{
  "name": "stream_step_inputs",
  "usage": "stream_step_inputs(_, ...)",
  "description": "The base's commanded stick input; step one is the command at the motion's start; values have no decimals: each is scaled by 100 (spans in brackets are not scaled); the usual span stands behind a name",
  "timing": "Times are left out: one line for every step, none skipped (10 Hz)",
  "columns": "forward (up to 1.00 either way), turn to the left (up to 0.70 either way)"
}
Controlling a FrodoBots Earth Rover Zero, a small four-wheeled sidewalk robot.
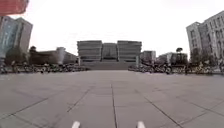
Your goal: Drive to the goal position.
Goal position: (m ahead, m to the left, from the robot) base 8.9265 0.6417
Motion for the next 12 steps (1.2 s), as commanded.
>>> stream_step_inputs(60, 0)
stream_step_inputs(60, 0)
stream_step_inputs(60, 0)
stream_step_inputs(60, 0)
stream_step_inputs(60, 0)
stream_step_inputs(60, 0)
stream_step_inputs(60, 0)
stream_step_inputs(60, 0)
stream_step_inputs(60, 0)
stream_step_inputs(60, 0)
stream_step_inputs(60, 0)
stream_step_inputs(60, 0)
